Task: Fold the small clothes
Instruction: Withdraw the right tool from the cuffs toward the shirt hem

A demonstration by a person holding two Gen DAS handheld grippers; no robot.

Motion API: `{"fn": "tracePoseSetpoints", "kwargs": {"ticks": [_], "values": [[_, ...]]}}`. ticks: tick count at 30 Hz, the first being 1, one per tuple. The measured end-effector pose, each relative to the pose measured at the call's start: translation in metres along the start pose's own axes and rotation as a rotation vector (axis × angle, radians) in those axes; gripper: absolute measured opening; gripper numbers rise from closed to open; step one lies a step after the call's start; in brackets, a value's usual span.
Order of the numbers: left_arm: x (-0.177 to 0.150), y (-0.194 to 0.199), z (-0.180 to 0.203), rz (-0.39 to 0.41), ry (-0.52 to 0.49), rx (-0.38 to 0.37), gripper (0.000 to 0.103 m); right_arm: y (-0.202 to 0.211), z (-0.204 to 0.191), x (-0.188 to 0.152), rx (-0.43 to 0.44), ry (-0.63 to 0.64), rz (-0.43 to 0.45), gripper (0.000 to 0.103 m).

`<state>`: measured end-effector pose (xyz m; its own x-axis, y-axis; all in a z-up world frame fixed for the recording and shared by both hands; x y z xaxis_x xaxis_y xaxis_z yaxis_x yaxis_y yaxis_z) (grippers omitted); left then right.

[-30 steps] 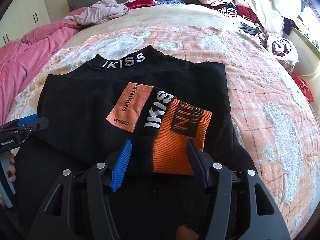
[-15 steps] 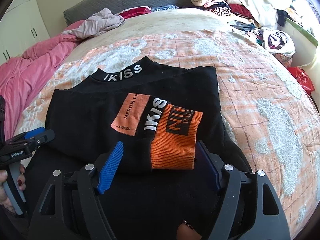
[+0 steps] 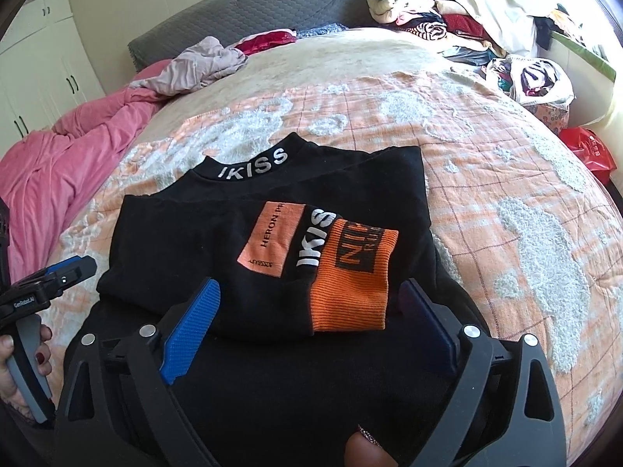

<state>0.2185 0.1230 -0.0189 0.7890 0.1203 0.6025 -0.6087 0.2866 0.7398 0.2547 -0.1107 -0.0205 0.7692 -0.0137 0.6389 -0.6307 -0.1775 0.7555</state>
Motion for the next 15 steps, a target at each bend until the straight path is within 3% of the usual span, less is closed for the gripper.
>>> {"fn": "tracePoseSetpoints", "kwargs": {"ticks": [5,15], "values": [[0.004,0.015,0.002,0.028,0.021,-0.028,0.093,0.013,0.0,0.002,0.011,-0.005,0.018,0.093],[0.0,0.053,0.006,0.084,0.018,-0.009,0.093,0.047,0.0,-0.001,0.008,0.017,0.071,0.093]]}}
Point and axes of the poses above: each gripper's, at about its wrist camera, not at the fingertips, and y roughly against the way its jaws point, z to its right, x to its top, the point moved 3 cm from there along -y, roughly the way its jaws point, and after that the axes turned 7 degrees about -x, right-handed, at the moved point
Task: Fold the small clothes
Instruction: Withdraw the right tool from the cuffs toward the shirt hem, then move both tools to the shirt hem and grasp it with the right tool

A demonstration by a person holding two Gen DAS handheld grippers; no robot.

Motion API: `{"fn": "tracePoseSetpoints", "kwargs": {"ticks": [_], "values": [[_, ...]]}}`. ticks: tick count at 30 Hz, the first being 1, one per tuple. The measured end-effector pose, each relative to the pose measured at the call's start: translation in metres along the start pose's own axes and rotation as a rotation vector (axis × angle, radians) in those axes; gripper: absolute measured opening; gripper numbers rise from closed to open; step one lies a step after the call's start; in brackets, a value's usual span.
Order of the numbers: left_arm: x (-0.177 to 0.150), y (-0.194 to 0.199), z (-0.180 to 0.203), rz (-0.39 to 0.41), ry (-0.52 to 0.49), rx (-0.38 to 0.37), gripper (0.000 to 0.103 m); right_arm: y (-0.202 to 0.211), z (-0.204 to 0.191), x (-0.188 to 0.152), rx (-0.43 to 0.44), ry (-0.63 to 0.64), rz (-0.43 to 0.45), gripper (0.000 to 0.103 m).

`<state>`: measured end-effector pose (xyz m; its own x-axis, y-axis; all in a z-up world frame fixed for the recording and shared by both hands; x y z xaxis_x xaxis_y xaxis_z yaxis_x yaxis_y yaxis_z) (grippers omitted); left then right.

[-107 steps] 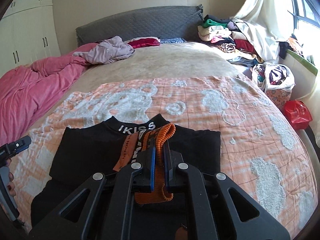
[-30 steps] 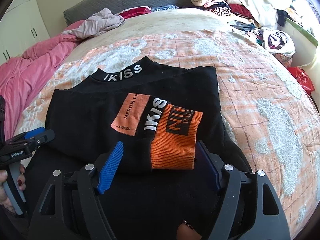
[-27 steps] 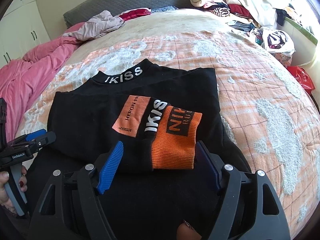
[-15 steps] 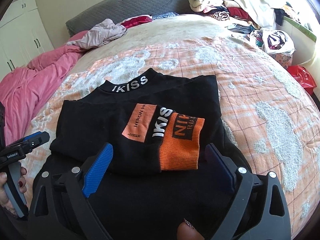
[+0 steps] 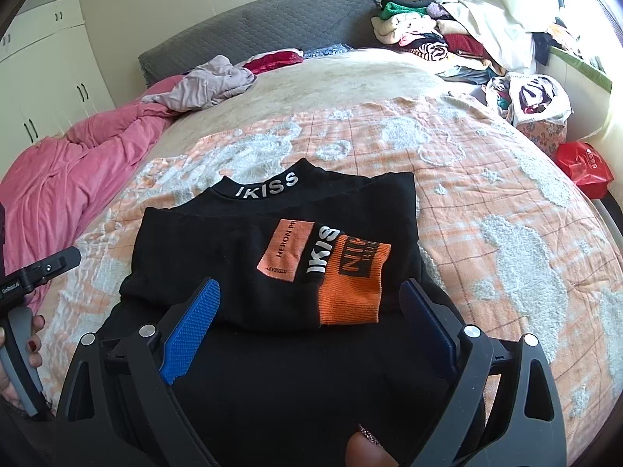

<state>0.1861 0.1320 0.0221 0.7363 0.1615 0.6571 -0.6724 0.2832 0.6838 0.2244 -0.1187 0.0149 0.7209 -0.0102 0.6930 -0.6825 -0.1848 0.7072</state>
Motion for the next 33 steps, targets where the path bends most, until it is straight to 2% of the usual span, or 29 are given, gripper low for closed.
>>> {"fn": "tracePoseSetpoints", "kwargs": {"ticks": [16,33], "values": [[-0.033,0.04,0.023,0.03,-0.045,0.0,0.093,0.051,0.007,-0.017,0.016,0.02,0.037,0.093],[-0.074,0.054,0.005,0.026,0.018,0.04,0.093,0.07,0.017,-0.039,0.001,0.032,0.023,0.093]]}}
Point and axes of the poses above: each gripper's, at about its wrist camera, not at the fingertips, and y roughly against the way its jaws point, z to its right, x to its top, the point moved 3 cm from there along -y, roughly the way its jaws point, and after that the axes turned 7 degrees about -x, right-handed, at the moved point
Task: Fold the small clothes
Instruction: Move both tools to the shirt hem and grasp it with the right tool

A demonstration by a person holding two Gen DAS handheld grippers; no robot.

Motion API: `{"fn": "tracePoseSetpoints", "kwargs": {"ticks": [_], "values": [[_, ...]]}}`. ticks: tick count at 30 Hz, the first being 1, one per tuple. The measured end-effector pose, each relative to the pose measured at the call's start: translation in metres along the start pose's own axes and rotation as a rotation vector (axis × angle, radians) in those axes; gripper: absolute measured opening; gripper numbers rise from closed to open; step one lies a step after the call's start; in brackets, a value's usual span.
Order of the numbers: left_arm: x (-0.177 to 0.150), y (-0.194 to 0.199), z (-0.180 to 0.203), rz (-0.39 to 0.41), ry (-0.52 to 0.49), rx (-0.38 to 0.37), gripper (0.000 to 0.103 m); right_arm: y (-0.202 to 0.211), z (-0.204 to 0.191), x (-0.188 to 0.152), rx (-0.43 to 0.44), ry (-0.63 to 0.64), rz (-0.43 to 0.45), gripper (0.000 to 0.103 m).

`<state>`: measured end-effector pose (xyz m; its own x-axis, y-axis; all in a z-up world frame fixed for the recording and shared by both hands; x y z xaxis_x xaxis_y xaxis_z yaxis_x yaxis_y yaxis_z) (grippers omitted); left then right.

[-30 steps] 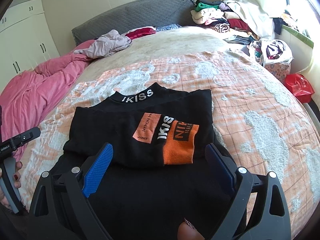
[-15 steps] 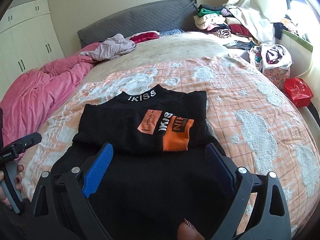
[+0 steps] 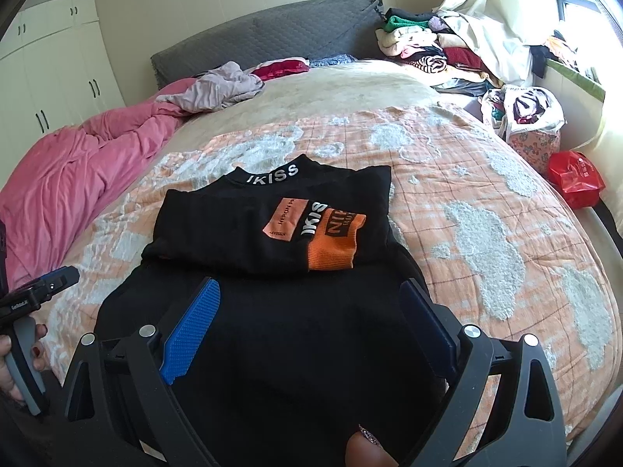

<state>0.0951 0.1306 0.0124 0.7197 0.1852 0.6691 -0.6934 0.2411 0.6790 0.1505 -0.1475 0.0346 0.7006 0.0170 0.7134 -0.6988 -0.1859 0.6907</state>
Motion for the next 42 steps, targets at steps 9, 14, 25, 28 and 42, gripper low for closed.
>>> {"fn": "tracePoseSetpoints", "kwargs": {"ticks": [9,14,25,28,42], "values": [[-0.028,0.003,-0.011,-0.032,0.02,0.034,0.093,0.001,0.011,-0.021,-0.009,-0.004,-0.036,0.093],[-0.047,0.004,-0.018,-0.069,0.051,0.039,0.093,0.0,0.016,-0.033,-0.012,-0.002,-0.058,0.093],[-0.08,0.006,-0.027,-0.129,0.122,-0.018,0.093,0.004,0.037,-0.058,-0.031,-0.014,-0.092,0.093],[-0.089,0.007,-0.027,-0.145,0.127,-0.034,0.093,0.006,0.042,-0.066,-0.037,-0.021,-0.101,0.093],[-0.12,0.017,-0.025,-0.189,0.154,-0.077,0.082,0.011,0.061,-0.106,-0.049,-0.035,-0.168,0.093]]}}
Point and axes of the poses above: each gripper's, at about its wrist camera, not at the fingertips, and y roughly against the way its jaws point, z to its right, x to its top, the point moved 3 cm from there along -y, roughly the way its jaws point, and after that the axes turned 7 degrees about -x, right-handed, at the moved point
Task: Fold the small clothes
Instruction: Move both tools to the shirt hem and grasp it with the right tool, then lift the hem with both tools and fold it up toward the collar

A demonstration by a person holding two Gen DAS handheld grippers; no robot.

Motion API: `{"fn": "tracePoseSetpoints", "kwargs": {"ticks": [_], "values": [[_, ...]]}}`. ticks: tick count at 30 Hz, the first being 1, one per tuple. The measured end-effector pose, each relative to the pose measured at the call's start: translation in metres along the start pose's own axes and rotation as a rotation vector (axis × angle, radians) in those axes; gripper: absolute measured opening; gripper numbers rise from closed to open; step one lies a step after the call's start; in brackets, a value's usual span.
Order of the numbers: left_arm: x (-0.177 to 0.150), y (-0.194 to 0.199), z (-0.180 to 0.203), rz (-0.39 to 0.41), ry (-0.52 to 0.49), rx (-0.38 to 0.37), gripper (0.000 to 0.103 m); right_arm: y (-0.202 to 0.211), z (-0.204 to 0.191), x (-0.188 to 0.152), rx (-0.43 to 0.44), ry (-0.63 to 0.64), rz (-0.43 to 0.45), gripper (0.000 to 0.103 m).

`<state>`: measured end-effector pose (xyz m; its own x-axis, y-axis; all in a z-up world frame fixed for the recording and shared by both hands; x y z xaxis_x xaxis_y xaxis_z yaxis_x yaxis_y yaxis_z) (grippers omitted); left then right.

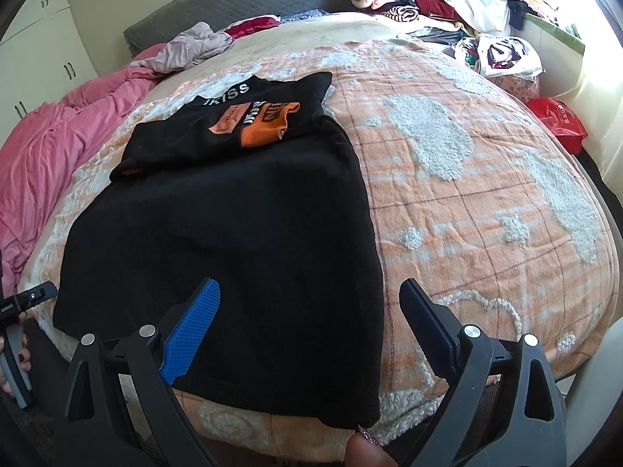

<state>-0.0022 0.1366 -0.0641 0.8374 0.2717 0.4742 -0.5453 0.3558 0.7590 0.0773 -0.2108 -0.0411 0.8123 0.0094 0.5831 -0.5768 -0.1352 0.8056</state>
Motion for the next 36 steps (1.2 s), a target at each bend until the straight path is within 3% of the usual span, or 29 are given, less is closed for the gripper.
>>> {"fn": "tracePoseSetpoints", "kwargs": {"ticks": [5,20,25,28,30,33,36], "values": [[-0.009,-0.003,0.0,-0.026,0.02,-0.033,0.069,0.0,0.004,-0.01,0.014,-0.005,-0.021,0.093],[-0.024,-0.008,-0.009,-0.059,0.056,-0.043,0.059,-0.002,0.012,-0.034,0.071,-0.023,-0.102,0.092],[-0.024,-0.009,-0.007,-0.063,0.043,-0.03,0.059,-0.008,0.015,-0.04,0.101,-0.05,-0.143,0.078],[-0.024,-0.009,-0.007,-0.063,0.047,-0.035,0.059,-0.01,0.021,-0.042,0.106,-0.074,-0.15,0.061],[-0.024,-0.009,-0.009,-0.061,0.051,-0.04,0.059,-0.009,0.024,-0.043,0.101,-0.075,-0.148,0.039],[-0.024,-0.01,-0.01,-0.057,0.057,-0.04,0.058,-0.007,0.029,-0.045,0.125,-0.083,-0.142,0.02],[-0.022,-0.009,-0.01,-0.053,0.06,-0.032,0.052,0.0,0.03,-0.042,0.162,-0.09,-0.116,0.01]]}}
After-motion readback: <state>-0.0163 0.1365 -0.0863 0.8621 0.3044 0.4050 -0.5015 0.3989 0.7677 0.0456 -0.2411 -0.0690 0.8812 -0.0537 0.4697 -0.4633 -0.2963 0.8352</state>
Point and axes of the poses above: each gripper's, at about its wrist camera, not at the fingertips, and y roughly against the way its jaws point, z to its right, x to its top, the point moved 3 cm from there along -y, roughly the way its jaws point, and after that the axes turned 7 degrees about -x, right-handed, at the moved point
